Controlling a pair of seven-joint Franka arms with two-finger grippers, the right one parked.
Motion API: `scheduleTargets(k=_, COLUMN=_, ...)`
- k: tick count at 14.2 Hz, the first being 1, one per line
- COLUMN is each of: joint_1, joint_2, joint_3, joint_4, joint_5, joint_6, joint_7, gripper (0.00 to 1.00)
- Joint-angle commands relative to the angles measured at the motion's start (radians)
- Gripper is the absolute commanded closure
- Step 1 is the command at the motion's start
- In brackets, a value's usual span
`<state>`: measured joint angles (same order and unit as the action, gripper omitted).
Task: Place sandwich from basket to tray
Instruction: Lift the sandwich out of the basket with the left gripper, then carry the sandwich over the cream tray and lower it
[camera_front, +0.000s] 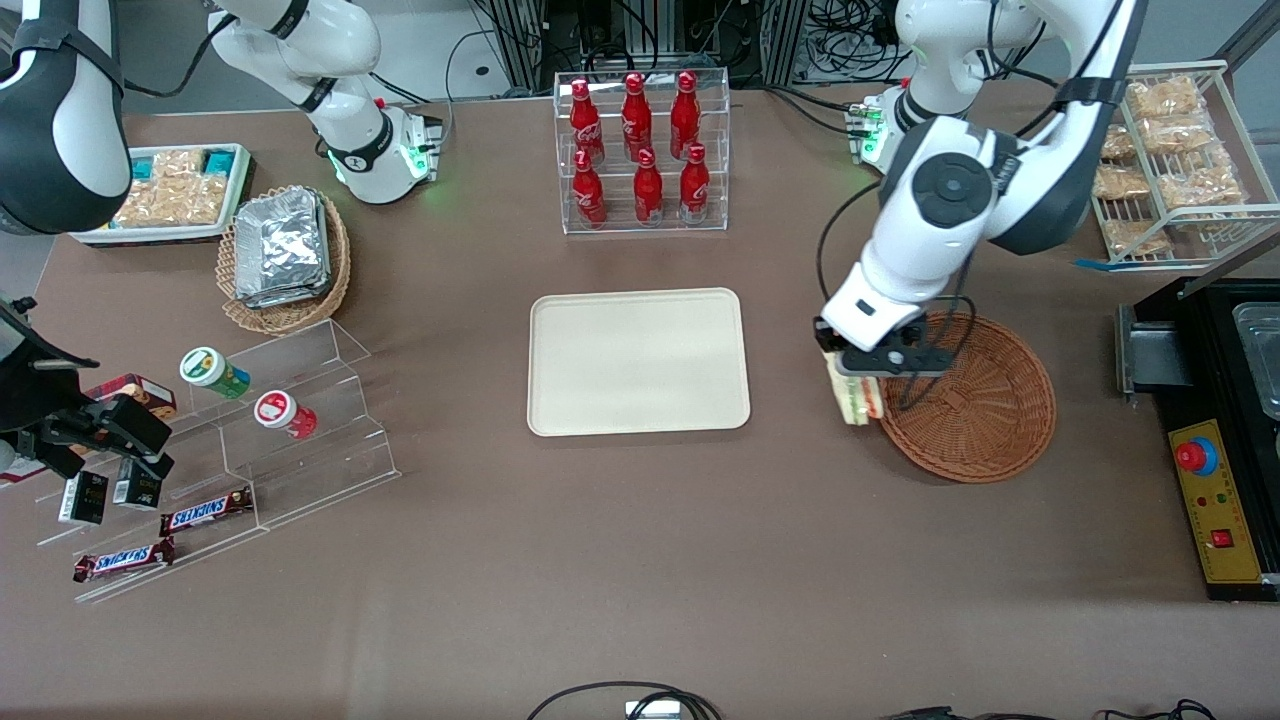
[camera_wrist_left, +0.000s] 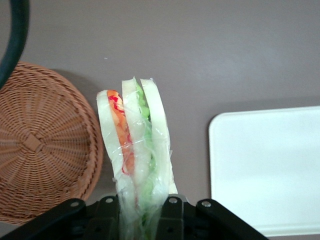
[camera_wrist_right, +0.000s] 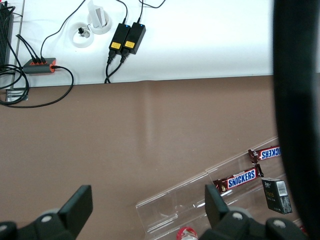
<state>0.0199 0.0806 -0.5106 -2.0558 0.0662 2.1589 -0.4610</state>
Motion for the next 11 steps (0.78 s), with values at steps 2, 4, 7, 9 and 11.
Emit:
scheduleTargets(k=2, joint_1=0.002, joint_2=0.054, joint_3=-0.1, joint_4=0.029, joint_5=0.078, joint_6=-0.007, joint_7=-0.079, gripper=1.0)
scheduleTargets(k=4, joint_1=-0.029, joint_2=0.108, joint_3=-0.126, joint_4=0.029, joint_5=0.144, joint_6=0.025, joint_7=-0.174, gripper=1.0)
scheduleTargets(k=7, joint_1=-0.092, joint_2=0.172, joint_3=-0.126, joint_4=0.029, joint_5=0.161, joint_6=0.078, joint_7=-0.2, gripper=1.0)
scheduleTargets(k=9, joint_1=-0.118, joint_2=0.211, joint_3=-0.126, joint_4=0.029, joint_5=0.164, joint_6=0.11, joint_7=-0.197, gripper=1.0)
scheduleTargets(k=11, joint_1=-0.153, joint_2=0.257, joint_3=-0.126, joint_4=0.036, joint_5=0.185, joint_6=0.111, joint_7=-0.197, gripper=1.0)
